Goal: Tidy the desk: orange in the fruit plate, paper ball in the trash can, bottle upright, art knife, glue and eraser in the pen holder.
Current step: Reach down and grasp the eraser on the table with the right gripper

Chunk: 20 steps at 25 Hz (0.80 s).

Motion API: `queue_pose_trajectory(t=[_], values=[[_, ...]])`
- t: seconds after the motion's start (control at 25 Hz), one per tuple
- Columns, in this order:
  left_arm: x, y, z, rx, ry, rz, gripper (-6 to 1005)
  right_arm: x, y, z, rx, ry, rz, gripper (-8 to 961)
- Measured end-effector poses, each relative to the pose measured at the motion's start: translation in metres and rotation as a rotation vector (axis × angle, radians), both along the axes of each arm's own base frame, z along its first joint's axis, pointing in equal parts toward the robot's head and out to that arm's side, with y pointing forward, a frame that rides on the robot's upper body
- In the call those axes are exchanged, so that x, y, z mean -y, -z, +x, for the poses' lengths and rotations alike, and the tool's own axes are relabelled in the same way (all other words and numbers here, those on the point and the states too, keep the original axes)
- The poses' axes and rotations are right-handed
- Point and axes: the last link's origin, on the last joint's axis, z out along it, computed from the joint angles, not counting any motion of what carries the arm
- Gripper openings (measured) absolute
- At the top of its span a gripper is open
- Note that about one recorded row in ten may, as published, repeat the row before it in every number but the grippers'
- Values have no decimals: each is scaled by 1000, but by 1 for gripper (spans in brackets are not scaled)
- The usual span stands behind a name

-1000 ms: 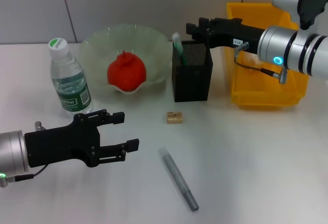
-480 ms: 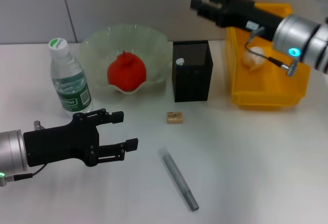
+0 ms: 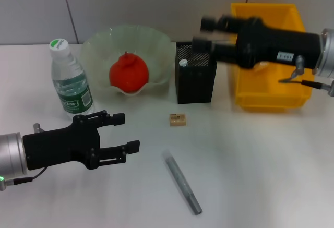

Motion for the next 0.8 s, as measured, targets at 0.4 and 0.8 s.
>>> queue_pose_trajectory(t=[0.4, 0.8], values=[[1, -1, -3, -2, -13, 2, 796, -34, 1, -37, 648, 150, -287, 665], [2, -2, -5, -7, -19, -1, 796, -47, 44, -67, 1003, 94, -222, 665]])
